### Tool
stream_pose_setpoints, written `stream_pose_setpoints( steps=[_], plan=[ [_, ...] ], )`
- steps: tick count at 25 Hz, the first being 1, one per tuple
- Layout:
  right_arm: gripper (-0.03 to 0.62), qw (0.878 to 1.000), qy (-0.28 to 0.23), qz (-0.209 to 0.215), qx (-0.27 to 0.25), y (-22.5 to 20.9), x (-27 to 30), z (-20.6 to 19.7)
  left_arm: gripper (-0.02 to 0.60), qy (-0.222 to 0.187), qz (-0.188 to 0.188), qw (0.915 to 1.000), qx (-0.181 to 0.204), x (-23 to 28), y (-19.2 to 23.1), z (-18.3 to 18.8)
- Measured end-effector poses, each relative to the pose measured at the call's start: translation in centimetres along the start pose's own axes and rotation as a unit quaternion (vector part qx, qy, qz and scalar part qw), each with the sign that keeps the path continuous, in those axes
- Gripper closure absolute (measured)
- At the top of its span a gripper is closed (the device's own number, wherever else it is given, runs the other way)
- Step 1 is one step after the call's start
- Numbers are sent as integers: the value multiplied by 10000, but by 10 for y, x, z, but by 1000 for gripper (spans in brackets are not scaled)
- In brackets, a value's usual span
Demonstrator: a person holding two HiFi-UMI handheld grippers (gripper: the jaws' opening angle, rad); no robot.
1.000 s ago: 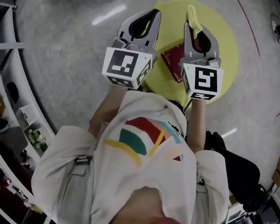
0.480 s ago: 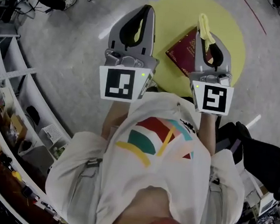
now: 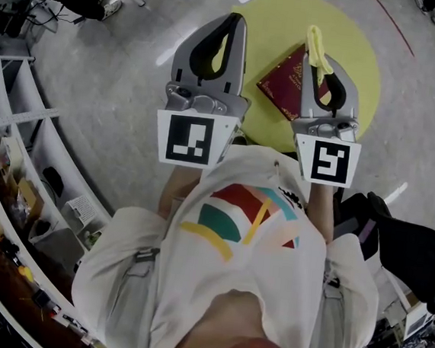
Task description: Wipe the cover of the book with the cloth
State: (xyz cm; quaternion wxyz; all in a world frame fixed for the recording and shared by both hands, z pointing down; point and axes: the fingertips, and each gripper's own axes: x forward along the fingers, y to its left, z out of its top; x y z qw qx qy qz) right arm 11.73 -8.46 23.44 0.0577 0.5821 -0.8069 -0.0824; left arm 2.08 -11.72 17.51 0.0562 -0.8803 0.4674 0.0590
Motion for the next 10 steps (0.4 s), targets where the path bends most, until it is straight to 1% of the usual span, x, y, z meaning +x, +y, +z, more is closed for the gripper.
stream_pose_setpoints(
  steps=[6, 10],
  plan=[
    [565, 9999, -111, -30, -90, -4, -5, 8, 566, -42, 2, 10000, 51, -1, -3, 6],
    [565, 9998, -173, 53, 57, -4, -10, 18, 566, -19, -8, 10000, 55, -2, -7, 7]
  ],
)
